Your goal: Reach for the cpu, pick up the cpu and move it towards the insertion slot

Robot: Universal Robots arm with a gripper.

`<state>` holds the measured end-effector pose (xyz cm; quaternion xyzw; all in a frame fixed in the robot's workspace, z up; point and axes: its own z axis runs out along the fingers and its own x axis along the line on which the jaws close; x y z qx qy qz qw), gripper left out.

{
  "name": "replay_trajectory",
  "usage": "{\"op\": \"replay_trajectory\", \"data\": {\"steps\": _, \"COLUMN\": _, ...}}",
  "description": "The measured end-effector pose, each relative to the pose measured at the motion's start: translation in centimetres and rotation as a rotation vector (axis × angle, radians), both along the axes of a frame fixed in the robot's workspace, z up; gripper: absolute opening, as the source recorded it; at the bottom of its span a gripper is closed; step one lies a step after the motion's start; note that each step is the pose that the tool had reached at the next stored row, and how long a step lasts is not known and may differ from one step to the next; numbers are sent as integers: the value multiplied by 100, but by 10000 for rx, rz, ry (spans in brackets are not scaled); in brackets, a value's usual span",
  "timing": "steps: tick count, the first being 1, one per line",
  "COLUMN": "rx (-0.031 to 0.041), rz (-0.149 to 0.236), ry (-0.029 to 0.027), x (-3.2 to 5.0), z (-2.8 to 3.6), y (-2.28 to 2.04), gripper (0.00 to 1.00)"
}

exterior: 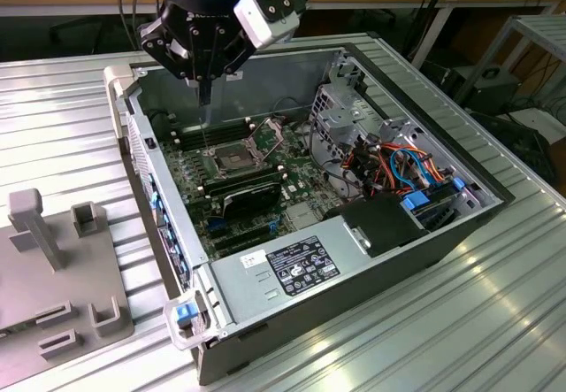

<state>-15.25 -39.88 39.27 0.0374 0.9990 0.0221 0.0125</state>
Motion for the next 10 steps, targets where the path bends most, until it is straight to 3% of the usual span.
{"op": "replay_trajectory", "data": {"steps": 10, "rx": 0, "rz": -1, "ry": 1, "x": -53, "z": 0, "y": 0, "gripper": 11}}
